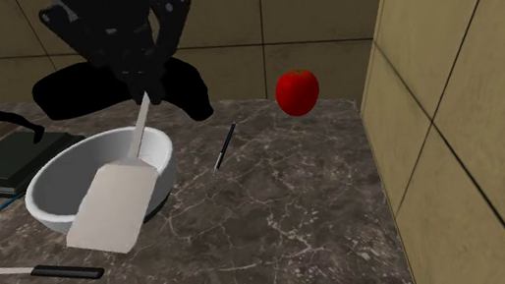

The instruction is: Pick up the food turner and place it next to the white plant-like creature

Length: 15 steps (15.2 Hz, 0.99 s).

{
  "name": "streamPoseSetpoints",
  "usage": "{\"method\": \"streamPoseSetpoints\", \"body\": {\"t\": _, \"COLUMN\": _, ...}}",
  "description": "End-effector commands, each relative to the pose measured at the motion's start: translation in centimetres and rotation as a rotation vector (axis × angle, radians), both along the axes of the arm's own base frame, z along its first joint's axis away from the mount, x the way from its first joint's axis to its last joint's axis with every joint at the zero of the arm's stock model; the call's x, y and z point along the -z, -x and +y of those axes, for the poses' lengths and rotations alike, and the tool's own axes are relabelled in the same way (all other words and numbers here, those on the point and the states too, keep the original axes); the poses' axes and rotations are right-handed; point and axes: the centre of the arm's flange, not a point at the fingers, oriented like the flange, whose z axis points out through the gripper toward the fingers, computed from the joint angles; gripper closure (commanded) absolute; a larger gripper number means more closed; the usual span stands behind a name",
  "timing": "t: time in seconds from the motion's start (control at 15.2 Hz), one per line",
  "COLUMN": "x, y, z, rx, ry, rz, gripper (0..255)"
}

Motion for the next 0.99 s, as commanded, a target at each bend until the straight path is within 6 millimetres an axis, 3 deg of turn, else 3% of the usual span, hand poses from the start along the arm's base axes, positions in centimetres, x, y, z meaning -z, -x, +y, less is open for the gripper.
{"method": "streamPoseSetpoints", "body": {"t": 0.0, "x": 0.0, "y": 2.7, "z": 0.7, "rx": 0.001, "ry": 0.0, "rz": 0.0, "gripper": 255}}
{"method": "streamPoseSetpoints", "body": {"t": 0.26, "x": 0.0, "y": 7.9, "z": 2.5, "rx": 0.001, "ry": 0.0, "rz": 0.0, "gripper": 255}}
{"method": "streamPoseSetpoints", "body": {"t": 0.92, "x": 5.2, "y": 7.9, "z": 2.5, "rx": 0.001, "ry": 0.0, "rz": 0.0, "gripper": 255}}
